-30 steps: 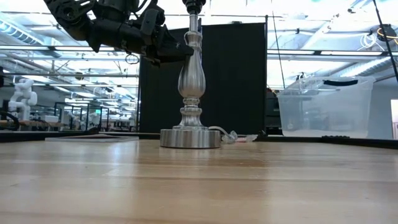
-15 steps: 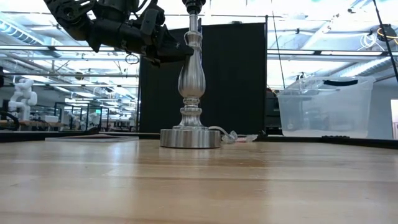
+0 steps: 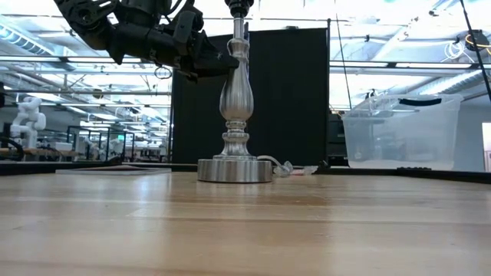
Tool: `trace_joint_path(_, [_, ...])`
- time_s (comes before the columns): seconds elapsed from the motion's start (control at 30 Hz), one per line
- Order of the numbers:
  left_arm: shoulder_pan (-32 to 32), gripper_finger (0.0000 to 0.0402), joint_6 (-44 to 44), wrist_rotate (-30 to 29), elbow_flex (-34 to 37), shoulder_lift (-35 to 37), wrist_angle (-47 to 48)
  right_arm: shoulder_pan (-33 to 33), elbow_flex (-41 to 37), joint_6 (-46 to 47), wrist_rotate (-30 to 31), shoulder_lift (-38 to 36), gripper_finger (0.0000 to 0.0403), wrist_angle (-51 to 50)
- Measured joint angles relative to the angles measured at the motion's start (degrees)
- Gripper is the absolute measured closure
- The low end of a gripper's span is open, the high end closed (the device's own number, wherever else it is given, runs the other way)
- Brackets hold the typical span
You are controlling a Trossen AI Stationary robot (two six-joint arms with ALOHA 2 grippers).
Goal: Screw lightbulb
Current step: Insert the white lightbulb into the silver lamp
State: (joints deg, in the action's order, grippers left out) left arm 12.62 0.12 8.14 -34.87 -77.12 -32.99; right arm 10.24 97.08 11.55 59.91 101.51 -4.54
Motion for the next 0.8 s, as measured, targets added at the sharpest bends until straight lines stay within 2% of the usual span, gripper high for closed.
trace_joint_path(0.4, [0.0, 0.025, 0.01, 0.04, 0.0, 0.0, 0.02, 0.01, 0.0, -0.58, 0.22, -0.18, 0.0005, -0.16])
trace_joint_path(0.8, [0.0, 0.025, 0.04, 0.15, -0.02, 0.02, 0.02, 1.31, 0.07, -0.39, -0.03, -3.8, 0.0005, -4.56])
